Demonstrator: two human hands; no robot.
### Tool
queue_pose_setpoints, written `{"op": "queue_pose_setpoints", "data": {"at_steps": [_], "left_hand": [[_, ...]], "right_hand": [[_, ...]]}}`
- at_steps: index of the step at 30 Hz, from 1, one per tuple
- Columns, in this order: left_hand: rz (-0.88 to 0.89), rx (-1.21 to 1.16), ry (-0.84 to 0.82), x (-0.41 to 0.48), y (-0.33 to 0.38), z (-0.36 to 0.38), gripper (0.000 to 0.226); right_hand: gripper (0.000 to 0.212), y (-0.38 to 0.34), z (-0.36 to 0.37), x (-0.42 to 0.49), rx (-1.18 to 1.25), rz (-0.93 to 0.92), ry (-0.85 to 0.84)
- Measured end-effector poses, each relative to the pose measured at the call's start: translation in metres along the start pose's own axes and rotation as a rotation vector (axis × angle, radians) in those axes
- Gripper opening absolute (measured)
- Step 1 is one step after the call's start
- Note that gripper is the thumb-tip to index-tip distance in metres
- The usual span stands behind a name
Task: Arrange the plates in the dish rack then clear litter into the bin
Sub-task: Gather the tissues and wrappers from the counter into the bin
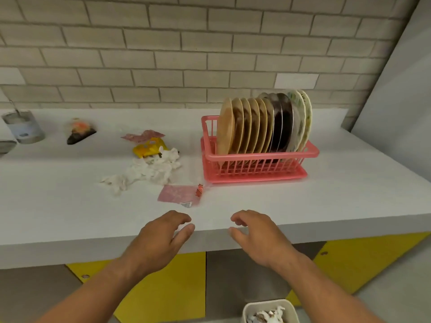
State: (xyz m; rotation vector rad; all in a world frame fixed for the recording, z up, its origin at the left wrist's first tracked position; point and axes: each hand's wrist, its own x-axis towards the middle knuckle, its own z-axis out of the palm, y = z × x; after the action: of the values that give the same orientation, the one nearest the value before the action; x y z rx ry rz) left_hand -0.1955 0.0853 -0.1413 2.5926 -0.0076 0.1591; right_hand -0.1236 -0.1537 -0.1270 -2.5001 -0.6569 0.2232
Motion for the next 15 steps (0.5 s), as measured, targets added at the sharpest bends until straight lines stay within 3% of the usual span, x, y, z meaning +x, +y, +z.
{"op": "queue_pose_setpoints", "data": {"at_steps": [6, 15], "left_hand": [[0.015, 0.010, 0.051, 0.041, -0.030, -0.017, 0.044], [-0.071, 0.069, 0.117, 0.077, -0.081, -0.041, 0.039]], "right_hand": [[0.040, -0.022, 0.007, 0.043, -0.079, -0.012, 0.004], [0.040, -0.066, 0.029, 0.136, -0.190, -0.245, -0.012]]}}
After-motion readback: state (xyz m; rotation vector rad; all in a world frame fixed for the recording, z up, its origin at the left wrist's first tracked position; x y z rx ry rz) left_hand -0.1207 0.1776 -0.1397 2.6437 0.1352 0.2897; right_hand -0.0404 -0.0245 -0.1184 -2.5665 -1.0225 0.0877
